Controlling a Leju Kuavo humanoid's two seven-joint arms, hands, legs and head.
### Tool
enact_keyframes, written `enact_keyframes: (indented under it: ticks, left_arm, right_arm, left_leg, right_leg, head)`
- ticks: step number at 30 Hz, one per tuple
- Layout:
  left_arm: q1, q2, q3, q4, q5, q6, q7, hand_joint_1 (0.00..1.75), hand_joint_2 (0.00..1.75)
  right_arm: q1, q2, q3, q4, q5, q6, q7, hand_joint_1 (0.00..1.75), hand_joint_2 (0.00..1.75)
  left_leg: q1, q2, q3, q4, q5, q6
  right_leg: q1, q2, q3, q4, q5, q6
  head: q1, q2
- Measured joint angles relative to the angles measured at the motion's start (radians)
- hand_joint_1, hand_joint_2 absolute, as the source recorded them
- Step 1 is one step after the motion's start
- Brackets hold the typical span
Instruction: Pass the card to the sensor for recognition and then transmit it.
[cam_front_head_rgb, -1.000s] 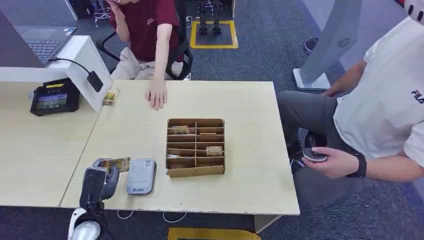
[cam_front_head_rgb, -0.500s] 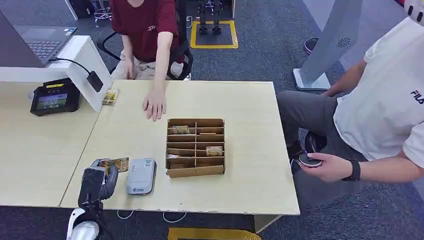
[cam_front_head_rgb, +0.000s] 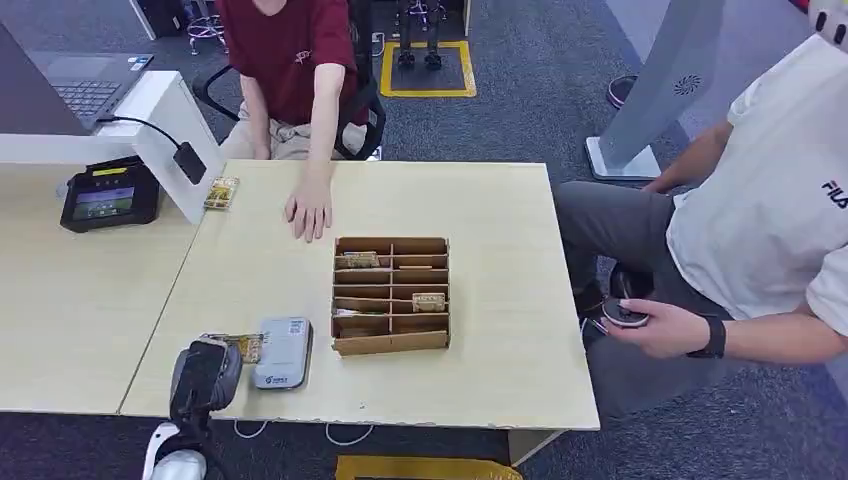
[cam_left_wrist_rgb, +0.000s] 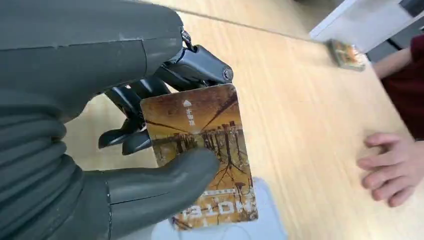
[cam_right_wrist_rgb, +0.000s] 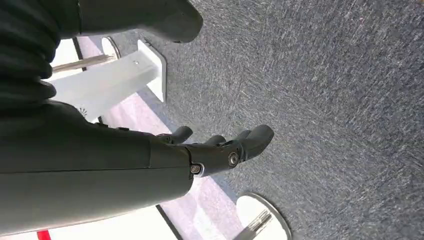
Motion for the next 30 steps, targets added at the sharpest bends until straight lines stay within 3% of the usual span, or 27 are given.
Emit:
enact_keyframes:
  ticks: [7, 14, 24, 30]
  left_arm:
    - [-0.009, -0.01, 0.004, 0.043, -0.01, 0.006, -0.015, 1.75, 1.75]
    - [-0.007, -0.02, 0.004, 0.043, 0.046, -0.072, -0.017, 1.75, 1.75]
    - [0.0, -0.026, 0.007, 0.037, 0.096, -0.097, -0.027, 1.75, 1.75]
    - [0.004, -0.026, 0.008, 0.029, 0.067, -0.072, -0.021, 1.75, 1.75]
  right_arm:
    - [-0.001, 0.0, 0.005, 0.0, 0.0, 0.001, 0.002, 0.0, 1.75]
    - [-0.001, 0.0, 0.007, 0.0, 0.0, 0.0, 0.003, 0.0, 1.75]
    - [-0.001, 0.0, 0.008, 0.0, 0.0, 0.0, 0.003, 0.0, 1.75]
    - [-0.001, 0.0, 0.008, 0.0, 0.0, 0.0, 0.003, 0.0, 1.75]
  left_leg:
    - [0.0, 0.0, 0.0, 0.0, 0.0, 0.0]
    - [0.0, 0.0, 0.0, 0.0, 0.0, 0.0]
    - [0.0, 0.0, 0.0, 0.0, 0.0, 0.0]
    - [0.0, 0.0, 0.0, 0.0, 0.0, 0.0]
  right_leg:
    - [0.0, 0.0, 0.0, 0.0, 0.0, 0.0]
    - [0.0, 0.0, 0.001, 0.0, 0.0, 0.0]
    - [0.0, 0.0, 0.001, 0.0, 0.0, 0.0]
    - [0.0, -0.001, 0.001, 0.0, 0.0, 0.0]
  head:
    - [0.0, 0.0]
    - [0.0, 0.0]
    - [0.0, 0.0]
    - [0.0, 0.0]
